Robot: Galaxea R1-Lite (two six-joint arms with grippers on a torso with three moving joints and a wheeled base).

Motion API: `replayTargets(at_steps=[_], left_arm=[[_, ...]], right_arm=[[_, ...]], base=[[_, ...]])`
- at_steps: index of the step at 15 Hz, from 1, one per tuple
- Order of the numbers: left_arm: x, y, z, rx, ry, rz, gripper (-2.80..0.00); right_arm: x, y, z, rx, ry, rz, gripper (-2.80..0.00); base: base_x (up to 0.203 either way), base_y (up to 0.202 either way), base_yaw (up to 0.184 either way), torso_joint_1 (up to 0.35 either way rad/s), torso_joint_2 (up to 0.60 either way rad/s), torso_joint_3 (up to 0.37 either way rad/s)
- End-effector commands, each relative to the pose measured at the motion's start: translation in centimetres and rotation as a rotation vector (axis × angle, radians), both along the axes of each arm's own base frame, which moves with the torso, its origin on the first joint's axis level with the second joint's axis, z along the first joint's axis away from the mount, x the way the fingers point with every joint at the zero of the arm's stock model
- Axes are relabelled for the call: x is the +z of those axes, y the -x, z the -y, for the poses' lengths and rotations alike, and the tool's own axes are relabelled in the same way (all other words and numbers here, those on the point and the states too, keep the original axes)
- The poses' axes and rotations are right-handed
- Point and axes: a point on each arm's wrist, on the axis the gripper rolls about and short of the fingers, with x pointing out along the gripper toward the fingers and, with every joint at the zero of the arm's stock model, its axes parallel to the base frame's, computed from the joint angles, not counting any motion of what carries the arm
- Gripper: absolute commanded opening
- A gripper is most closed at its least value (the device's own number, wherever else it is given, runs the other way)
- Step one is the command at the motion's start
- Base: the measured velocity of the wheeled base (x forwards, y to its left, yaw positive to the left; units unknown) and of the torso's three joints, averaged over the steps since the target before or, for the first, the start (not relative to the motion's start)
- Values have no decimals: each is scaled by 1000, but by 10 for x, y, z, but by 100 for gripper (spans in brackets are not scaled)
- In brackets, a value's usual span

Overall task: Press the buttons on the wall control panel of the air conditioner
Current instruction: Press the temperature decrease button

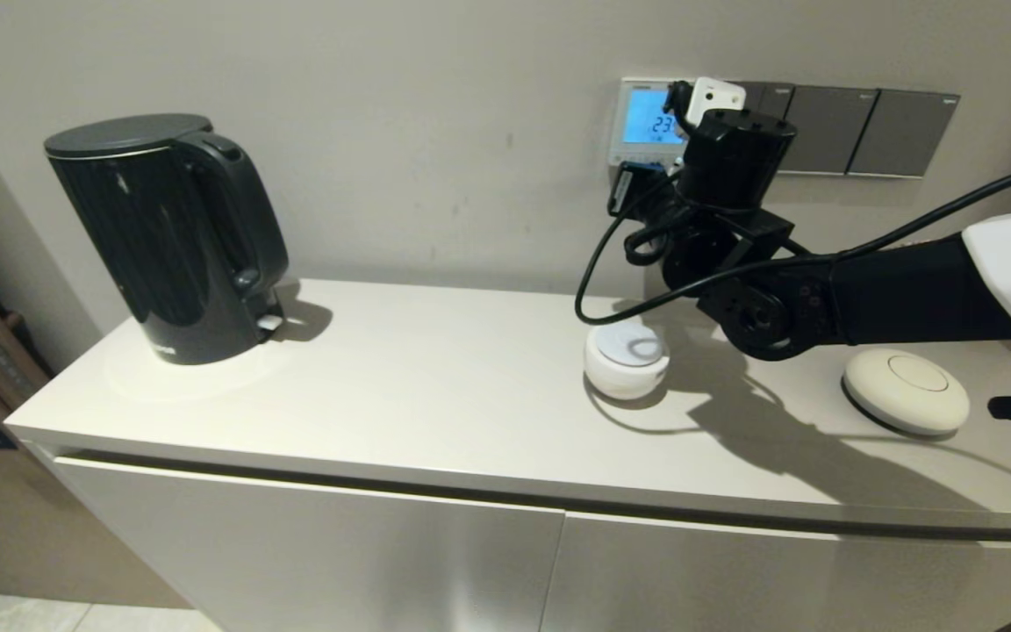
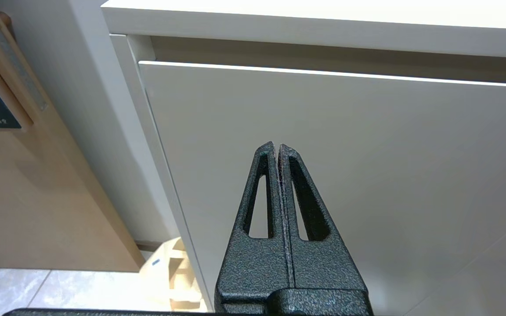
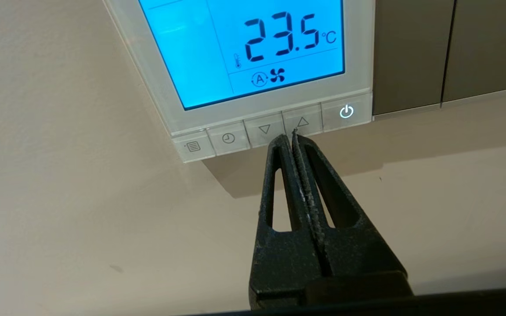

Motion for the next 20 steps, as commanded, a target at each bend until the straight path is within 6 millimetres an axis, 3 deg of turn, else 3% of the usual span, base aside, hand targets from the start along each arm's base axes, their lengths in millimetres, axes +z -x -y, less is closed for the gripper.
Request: replayTargets(at_steps=[1,4,20], left_arm=[[0,0,0,0,0,1,-280],[0,0,0,0,0,1,-280],[0,0,0,1,0,1,-280]], right_arm=[[3,3,1,-2,-5,7,-280],[6,8,0,5,-8,10,-280],[-3,-6,-3,1,0,2,-280]], base=[[0,0,0,0,0,0],[0,0,0,0,0,0],[0,0,0,0,0,0]])
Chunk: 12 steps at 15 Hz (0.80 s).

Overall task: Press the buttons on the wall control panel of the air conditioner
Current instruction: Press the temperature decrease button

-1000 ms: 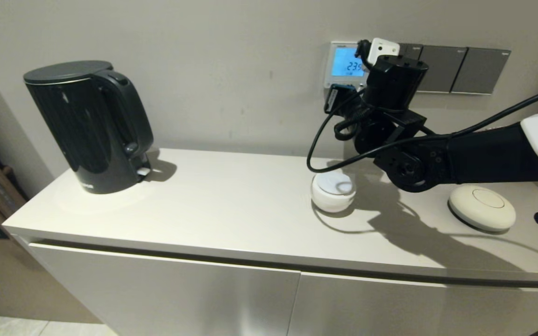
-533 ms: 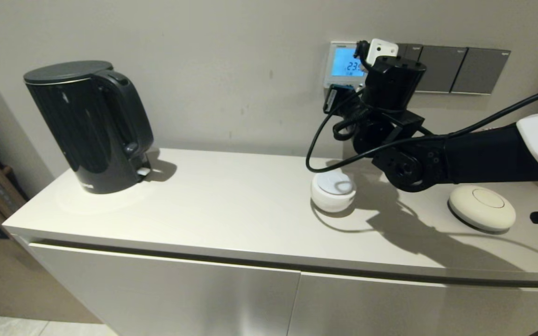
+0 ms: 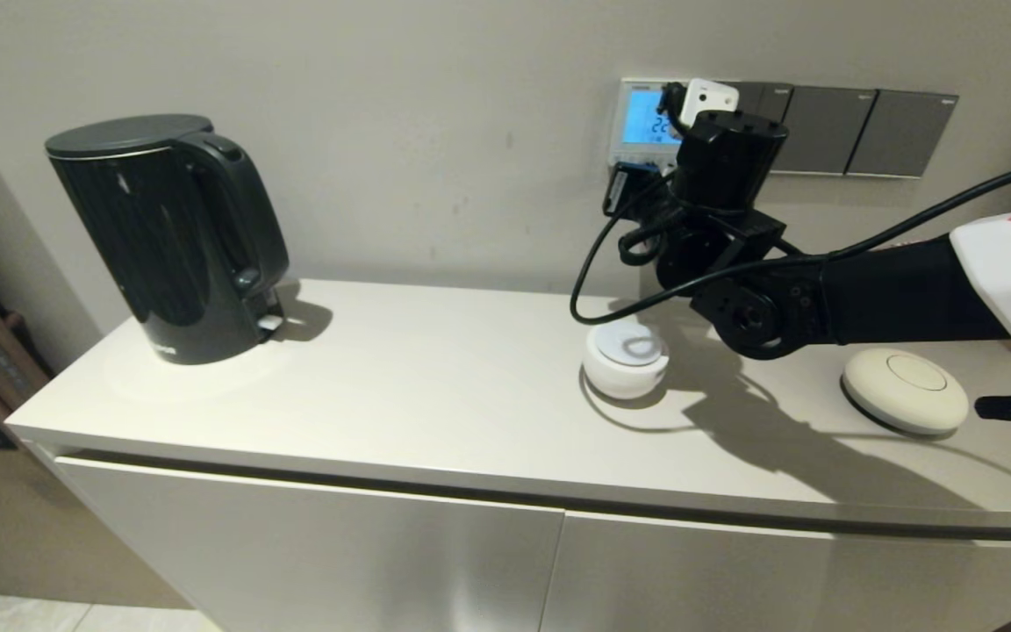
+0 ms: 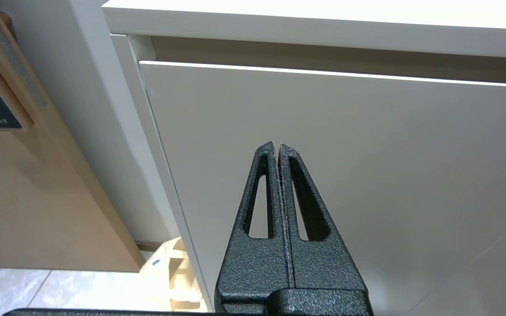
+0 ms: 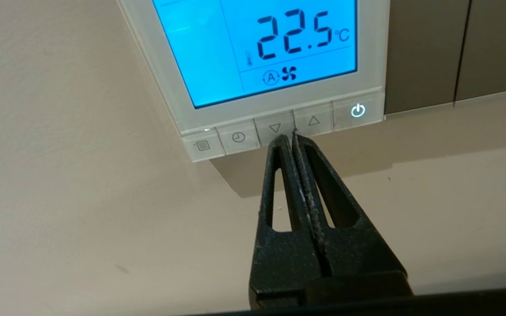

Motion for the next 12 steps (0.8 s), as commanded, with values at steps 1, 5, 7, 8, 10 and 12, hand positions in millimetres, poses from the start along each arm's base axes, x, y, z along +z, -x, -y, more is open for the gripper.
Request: replayTargets(at_steps=[1,5,7,8,10,12], left_arm=[[0,0,0,0,0,1,-280],[0,0,0,0,0,1,-280],[0,0,0,2,0,1,-280],[0,0,0,1,0,-1,-280],[0,0,0,0,0,1,-280],[0,0,0,0,0,1,-280]], right_arm=[[-2,0,-1,0,-1,-1,-280],[7,7,2,0,-10,16,-280],[12,14,2,8,-14,23,-280],[15,17,3,11,-16,27,-280],[23,25,6,13,-23,42,-280],[31,32,8,18,-30,54,-280]], base=[[0,0,0,0,0,0],[0,0,0,0,0,0],[0,0,0,0,0,0],[0,0,0,0,0,0],[0,0,0,0,0,0],[0,0,0,0,0,0]])
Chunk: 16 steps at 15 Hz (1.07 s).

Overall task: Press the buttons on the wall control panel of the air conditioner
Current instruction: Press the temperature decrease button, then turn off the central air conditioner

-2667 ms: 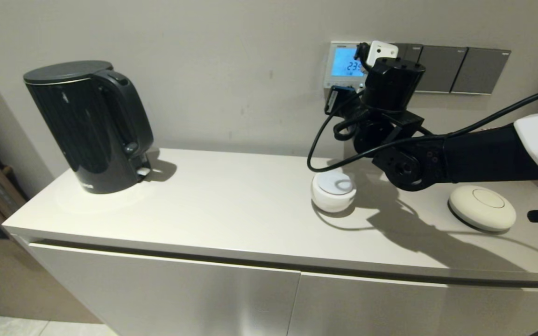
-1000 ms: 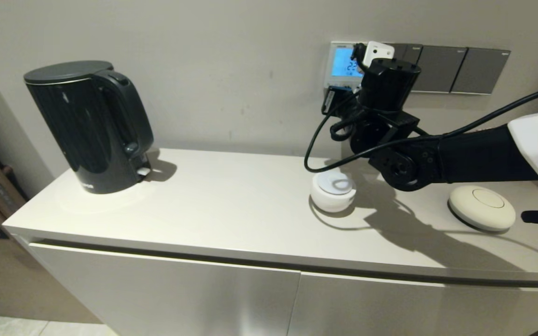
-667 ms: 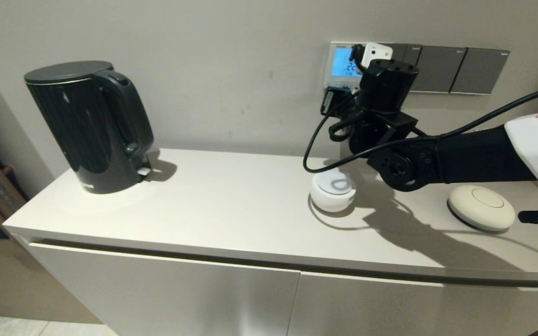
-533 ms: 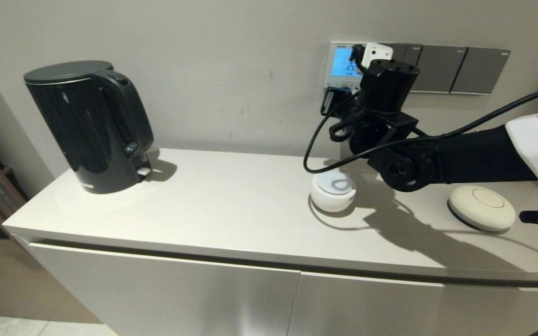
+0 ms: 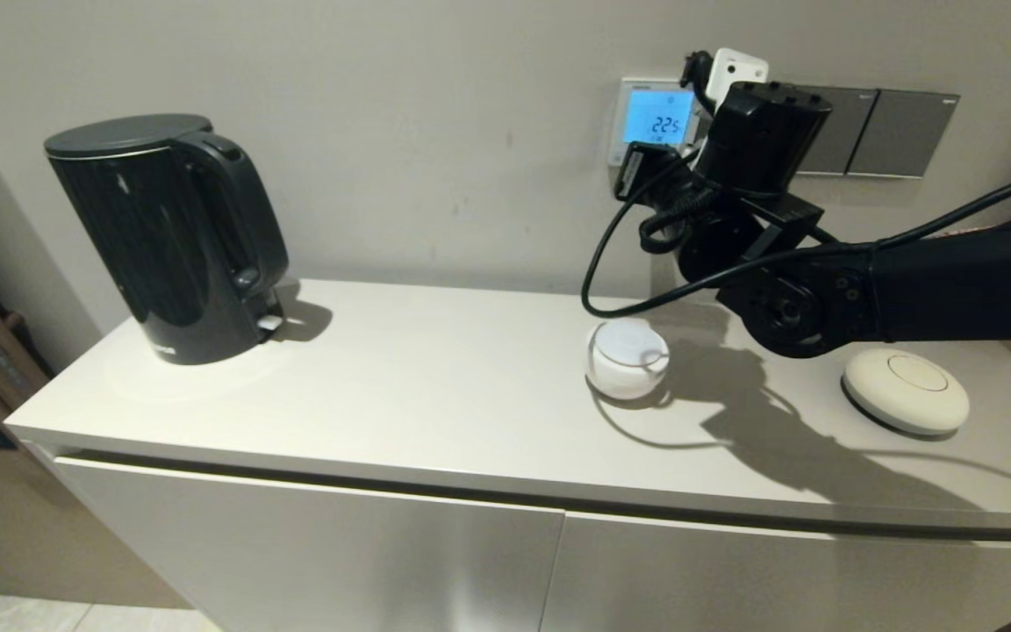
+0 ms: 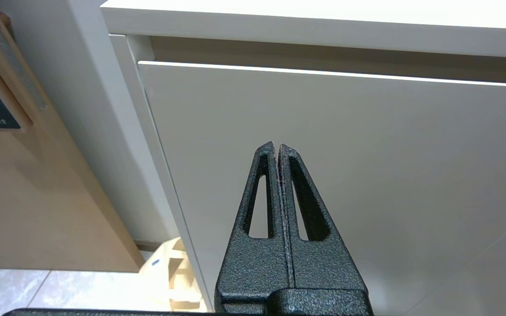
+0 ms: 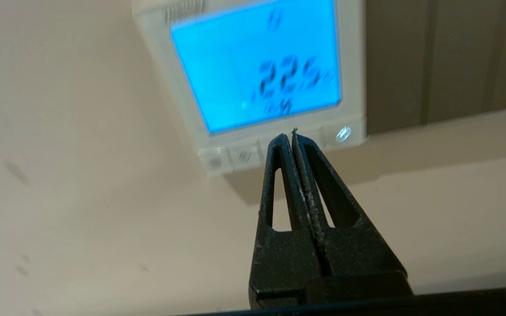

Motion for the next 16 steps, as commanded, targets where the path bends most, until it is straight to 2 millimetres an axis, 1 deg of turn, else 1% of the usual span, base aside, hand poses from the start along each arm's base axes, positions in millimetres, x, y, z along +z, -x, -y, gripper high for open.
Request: replayTargets(at_steps=[1,5,9,11,12,14,16], left_arm=[[0,0,0,-1,0,1,-280],[0,0,0,1,0,1,-280],[0,0,0,1,0,0,-280],[0,0,0,2,0,1,-280],[0,0,0,1,0,1,-280],[0,0,0,-1,0,-1,-280],[0,0,0,0,0,1,-280]], right_arm=[[12,11,4,1,-15,25,-280],[15,14,6,-2,-16,25,-280],[11,14,6,-7,6,16,-280],[13,18,9,-11,5,17,-280],[16,23,12,-12,3,20,-280],[28,42,26,-19,-5,39,-280],[40,67,45,-38,10,51,-280]], base=[[0,0,0,0,0,0],[0,0,0,0,0,0],[0,0,0,0,0,0],[0,0,0,0,0,0],[0,0,0,0,0,0],[0,0,0,0,0,0],[0,0,0,0,0,0]])
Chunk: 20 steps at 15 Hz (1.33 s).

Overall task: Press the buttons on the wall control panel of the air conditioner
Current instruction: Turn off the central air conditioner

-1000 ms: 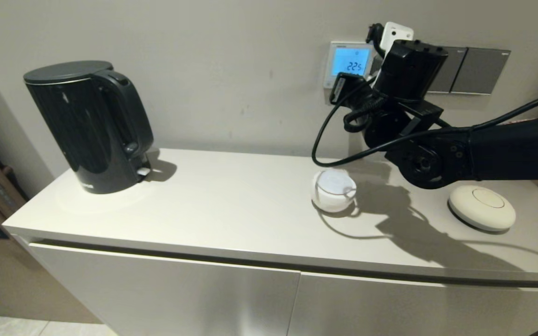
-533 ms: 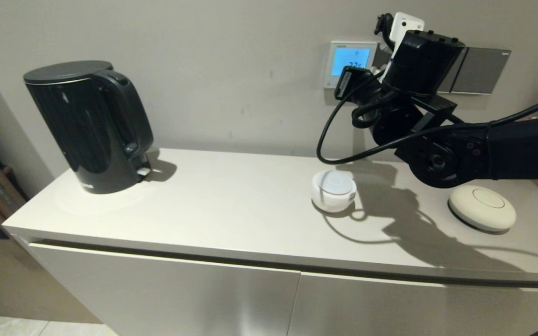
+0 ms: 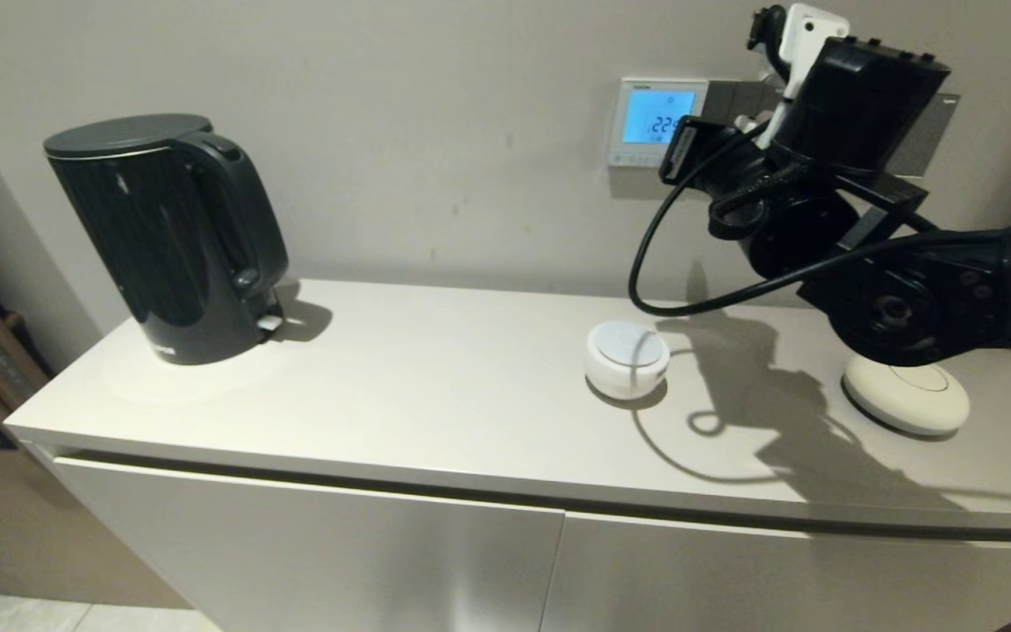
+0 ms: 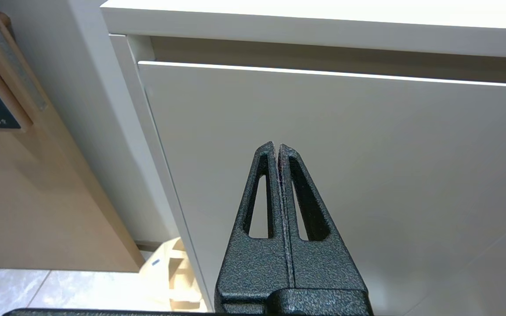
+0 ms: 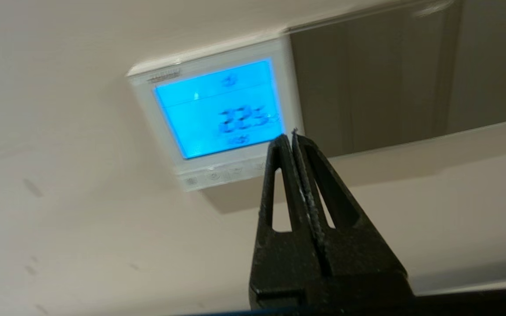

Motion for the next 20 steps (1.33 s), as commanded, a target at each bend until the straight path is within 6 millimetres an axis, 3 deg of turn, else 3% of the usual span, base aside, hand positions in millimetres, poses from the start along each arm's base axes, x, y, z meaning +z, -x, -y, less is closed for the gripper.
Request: replayTargets(at_steps=[1,6,10,13,18,20], left_arm=[[0,0,0,2,0,1,-280],[0,0,0,1,0,1,-280],[0,0,0,0,0,1,-280],[0,0,0,0,0,1,-280],[0,0,0,2,0,0,-280],[0,0,0,1,0,1,-280]], right_arm=[[25,42,29,-28,-4,49,-280],[54,155,104,-123,-2,122,-280],[40,257,154,-236,12,117,-280],[-6,313,171,-293,57,20,-280],[-117,322,173,-356,138,-245,-280],[-153,323,173,-450,145,-328,-280]], base=[[0,0,0,0,0,0],[0,0,0,0,0,0],[0,0,0,0,0,0],[0,0,0,0,0,0],[0,0,0,0,0,0],[0,0,0,0,0,0]])
